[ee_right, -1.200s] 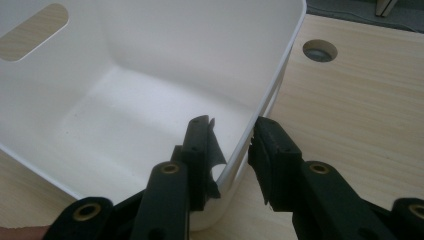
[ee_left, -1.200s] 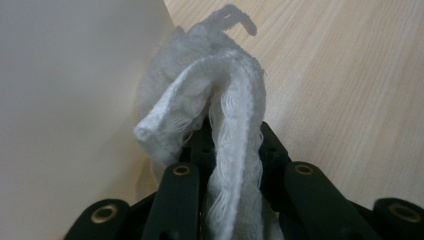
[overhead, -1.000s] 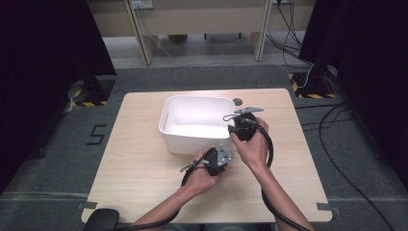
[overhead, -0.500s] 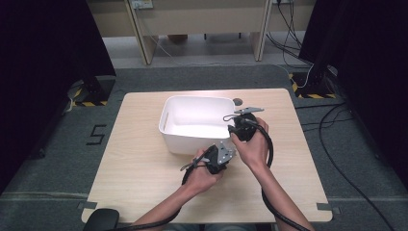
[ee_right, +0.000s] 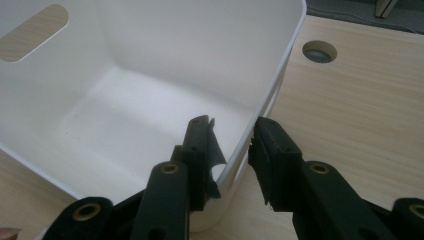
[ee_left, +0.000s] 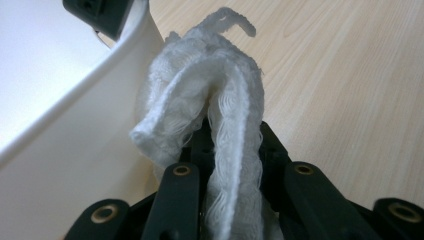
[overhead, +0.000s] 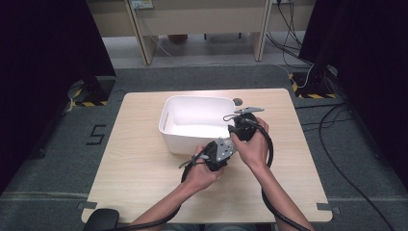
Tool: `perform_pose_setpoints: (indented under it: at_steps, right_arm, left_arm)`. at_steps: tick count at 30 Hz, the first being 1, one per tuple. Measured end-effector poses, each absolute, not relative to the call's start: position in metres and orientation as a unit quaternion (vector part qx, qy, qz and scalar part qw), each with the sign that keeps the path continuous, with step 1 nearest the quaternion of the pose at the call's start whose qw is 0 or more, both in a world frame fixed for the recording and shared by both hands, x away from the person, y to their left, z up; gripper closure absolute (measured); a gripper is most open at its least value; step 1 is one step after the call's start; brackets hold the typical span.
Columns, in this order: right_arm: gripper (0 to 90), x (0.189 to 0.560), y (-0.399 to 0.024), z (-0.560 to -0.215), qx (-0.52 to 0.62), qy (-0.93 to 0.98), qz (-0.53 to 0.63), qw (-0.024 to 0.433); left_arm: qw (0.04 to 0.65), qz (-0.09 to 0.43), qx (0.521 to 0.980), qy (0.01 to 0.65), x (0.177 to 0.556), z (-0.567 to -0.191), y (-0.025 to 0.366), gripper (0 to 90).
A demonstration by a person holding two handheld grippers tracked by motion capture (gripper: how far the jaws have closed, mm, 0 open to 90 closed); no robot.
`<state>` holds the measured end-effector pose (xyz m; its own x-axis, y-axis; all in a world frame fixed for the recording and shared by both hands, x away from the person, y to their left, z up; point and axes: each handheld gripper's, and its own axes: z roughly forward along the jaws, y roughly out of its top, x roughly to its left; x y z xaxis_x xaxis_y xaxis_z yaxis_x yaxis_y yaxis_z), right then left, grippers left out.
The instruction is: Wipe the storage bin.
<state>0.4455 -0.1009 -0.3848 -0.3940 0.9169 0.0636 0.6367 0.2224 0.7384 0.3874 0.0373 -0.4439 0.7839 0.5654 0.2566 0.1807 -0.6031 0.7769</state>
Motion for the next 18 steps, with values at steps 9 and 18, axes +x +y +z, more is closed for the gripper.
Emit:
perform_pose_setpoints:
  at_steps: [9,18]
  right_arm:
    - [69.0,0.4455,-0.1003,-0.3847,0.515,0.755,0.353,0.199]
    - [68.6,0.4465,-0.1007,-0.3846,0.513,0.757,0.351,0.199]
  left_arm:
    - [0.396,0.252,0.857,0.213,0.3860,-0.4345,0.0388,75.7]
    - [0.391,0.251,0.860,0.211,0.3821,-0.4373,0.0451,75.7]
